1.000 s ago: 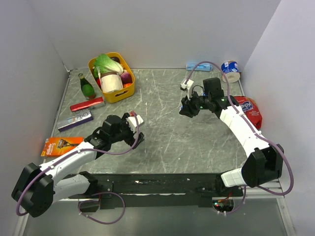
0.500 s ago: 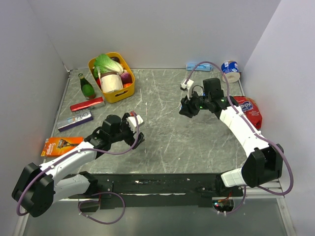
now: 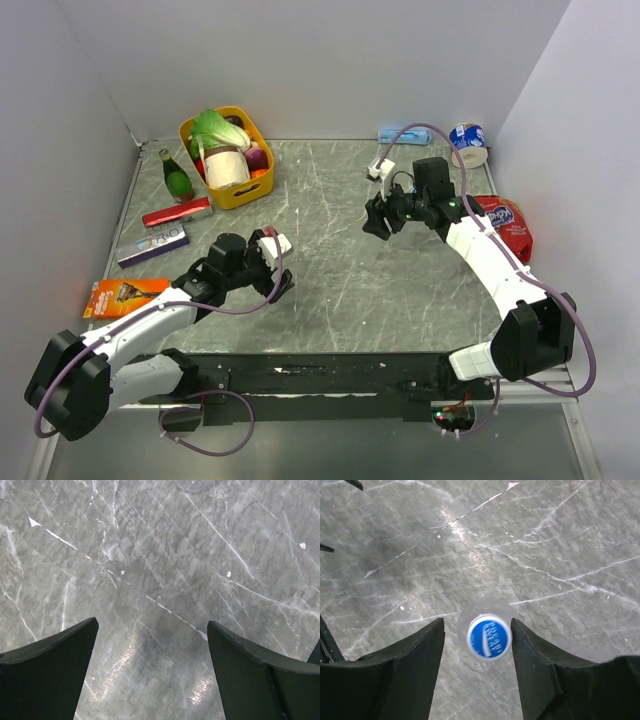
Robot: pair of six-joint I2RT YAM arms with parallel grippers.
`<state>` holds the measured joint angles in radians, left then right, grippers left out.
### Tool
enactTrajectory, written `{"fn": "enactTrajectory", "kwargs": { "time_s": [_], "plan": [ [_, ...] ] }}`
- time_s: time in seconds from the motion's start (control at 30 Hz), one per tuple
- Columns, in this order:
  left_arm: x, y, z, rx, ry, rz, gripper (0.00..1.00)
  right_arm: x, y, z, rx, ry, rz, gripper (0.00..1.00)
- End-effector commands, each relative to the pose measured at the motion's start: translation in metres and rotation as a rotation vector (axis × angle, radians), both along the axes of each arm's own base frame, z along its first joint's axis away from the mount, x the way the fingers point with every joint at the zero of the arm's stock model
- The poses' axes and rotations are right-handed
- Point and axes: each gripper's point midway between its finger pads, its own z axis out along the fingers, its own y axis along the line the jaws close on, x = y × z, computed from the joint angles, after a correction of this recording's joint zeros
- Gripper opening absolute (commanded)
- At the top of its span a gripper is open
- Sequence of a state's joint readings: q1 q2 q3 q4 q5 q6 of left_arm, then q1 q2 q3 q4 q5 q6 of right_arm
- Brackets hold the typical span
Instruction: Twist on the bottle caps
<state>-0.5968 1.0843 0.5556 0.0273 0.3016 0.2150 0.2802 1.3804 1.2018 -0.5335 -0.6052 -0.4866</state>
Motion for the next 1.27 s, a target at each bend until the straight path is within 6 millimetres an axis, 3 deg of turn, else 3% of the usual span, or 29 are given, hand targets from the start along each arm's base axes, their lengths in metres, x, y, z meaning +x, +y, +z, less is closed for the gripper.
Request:
{"fn": "enactTrajectory", "kwargs": {
  "time_s": [0.0, 0.23, 0.3, 0.33, 0.4, 0.5, 0.63, 0.73, 0.77, 0.87, 0.97, 1.1, 1.17, 1.23],
  "plan": [
    [0.006, -0.009, 0.018, -0.054, -0.037, -0.020, 0.96, 0.010, -0.003, 0.002, 0.006, -0.025, -0.042, 0.64],
    [0.006, -0.009, 0.018, -0.053, -0.038, -0.021, 0.96, 0.017, -0.003, 0.001, 0.003, -0.035, -0.051, 0.71],
    [0.007, -0.008, 0.018, -0.051, -0.041, -0.012, 0.96, 0.019, -0.002, 0.008, 0.012, -0.046, -0.049, 0.84],
    [0.008, -0.008, 0.018, -0.053, -0.040, -0.008, 0.96, 0.019, -0.001, 0.013, 0.017, -0.056, -0.041, 0.99],
    [0.010, -0.007, 0.022, -0.054, -0.049, 0.001, 0.96, 0.020, 0.002, 0.040, 0.041, -0.107, -0.032, 1.00],
    [0.015, -0.006, 0.029, -0.060, -0.070, 0.017, 0.96, 0.003, 0.012, 0.082, 0.108, -0.155, 0.061, 1.00],
    [0.029, -0.002, 0.047, -0.081, -0.112, 0.063, 0.96, -0.016, 0.017, 0.119, 0.198, -0.146, 0.039, 1.00],
    [0.043, 0.006, 0.064, -0.111, -0.143, 0.133, 0.96, -0.003, -0.002, 0.125, 0.182, -0.115, -0.228, 1.00],
    [0.049, 0.011, 0.070, -0.115, -0.155, 0.171, 0.96, 0.009, -0.024, 0.124, 0.133, -0.116, -0.410, 1.00],
    [0.068, 0.029, 0.096, -0.158, -0.190, 0.313, 0.96, 0.016, -0.058, 0.129, 0.044, -0.152, -0.607, 1.00],
    [0.087, 0.045, 0.121, -0.229, -0.190, 0.454, 0.96, 0.015, -0.079, 0.135, -0.025, -0.196, -0.681, 1.00],
    [0.093, 0.048, 0.142, -0.327, -0.188, 0.515, 0.96, 0.005, -0.105, 0.138, -0.129, -0.212, -0.763, 1.00],
    [0.089, 0.046, 0.147, -0.356, -0.206, 0.494, 0.96, 0.003, -0.108, 0.139, -0.148, -0.205, -0.766, 1.00],
    [0.093, 0.059, 0.156, -0.401, -0.186, 0.569, 0.96, 0.000, -0.109, 0.143, -0.143, -0.179, -0.785, 1.00]
  ]
}}
